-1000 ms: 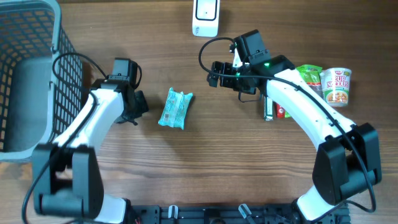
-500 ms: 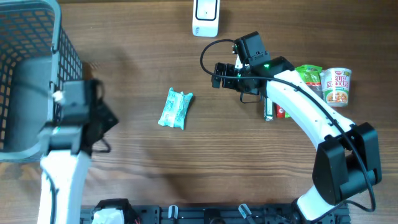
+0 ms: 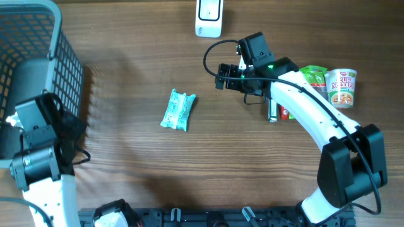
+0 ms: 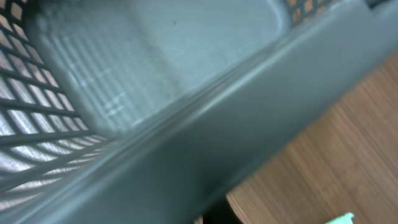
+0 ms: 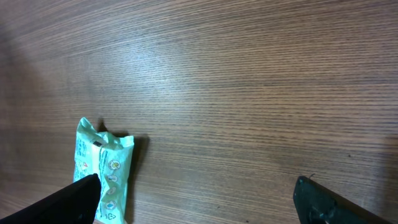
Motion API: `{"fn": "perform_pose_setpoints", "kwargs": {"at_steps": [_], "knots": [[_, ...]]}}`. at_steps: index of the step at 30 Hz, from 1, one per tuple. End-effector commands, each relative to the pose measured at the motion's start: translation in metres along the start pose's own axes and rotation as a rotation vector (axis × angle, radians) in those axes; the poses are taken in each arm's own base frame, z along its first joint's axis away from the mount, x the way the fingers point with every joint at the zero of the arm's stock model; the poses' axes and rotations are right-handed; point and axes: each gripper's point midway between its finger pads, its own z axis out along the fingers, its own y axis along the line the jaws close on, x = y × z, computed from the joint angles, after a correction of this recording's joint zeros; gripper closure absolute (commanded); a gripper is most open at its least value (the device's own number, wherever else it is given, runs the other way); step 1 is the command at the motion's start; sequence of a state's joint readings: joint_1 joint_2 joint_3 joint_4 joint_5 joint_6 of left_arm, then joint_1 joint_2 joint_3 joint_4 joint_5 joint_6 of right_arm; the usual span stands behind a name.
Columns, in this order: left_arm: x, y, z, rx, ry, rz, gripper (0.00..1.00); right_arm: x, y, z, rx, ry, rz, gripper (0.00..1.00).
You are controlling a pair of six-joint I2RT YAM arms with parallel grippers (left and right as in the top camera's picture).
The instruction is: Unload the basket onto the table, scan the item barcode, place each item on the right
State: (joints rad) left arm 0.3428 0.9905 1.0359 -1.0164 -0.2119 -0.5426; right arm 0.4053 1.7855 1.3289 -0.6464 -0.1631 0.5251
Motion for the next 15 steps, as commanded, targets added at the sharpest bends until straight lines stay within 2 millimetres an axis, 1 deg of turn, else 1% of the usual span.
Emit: {"fn": "perform_pose_setpoints", "kwargs": {"at_steps": [1,3,4,6,7,9,11,13,15], "knots": [[-0.004,0.005,0.015,-0.042,0.02,0.007,0.96,0.001,-0.003,0.0,0.017,-0.007,-0.011,0.0],[-0.002,0.001,0.021,-0.031,0.044,0.023,0.96,0.001,-0.003,0.0,0.017,-0.007,-0.011,0.0],[0.001,-0.007,0.023,0.009,0.068,0.051,0.96,0.001,-0.003,0.0,0.017,-0.007,-0.011,0.0],[0.006,-0.023,0.022,0.096,0.098,0.105,0.91,0.001,-0.003,0.0,0.016,-0.008,-0.011,0.0],[0.009,-0.03,0.021,0.136,0.109,0.128,0.86,0.0,-0.003,0.0,0.016,-0.009,-0.011,0.0],[0.01,-0.039,0.016,0.172,0.11,0.141,0.81,0.0,-0.003,0.0,0.015,-0.01,-0.011,0.0],[0.01,-0.049,0.009,0.202,0.097,0.168,0.78,0.0,-0.003,0.0,0.015,-0.01,-0.011,0.0],[0.008,-0.059,0.002,0.228,0.076,0.193,0.78,0.0,-0.003,0.0,0.015,-0.01,-0.011,0.0],[0.005,-0.074,-0.005,0.273,0.045,0.234,0.78,0.0,-0.003,0.0,0.014,-0.011,-0.011,0.0]]}}
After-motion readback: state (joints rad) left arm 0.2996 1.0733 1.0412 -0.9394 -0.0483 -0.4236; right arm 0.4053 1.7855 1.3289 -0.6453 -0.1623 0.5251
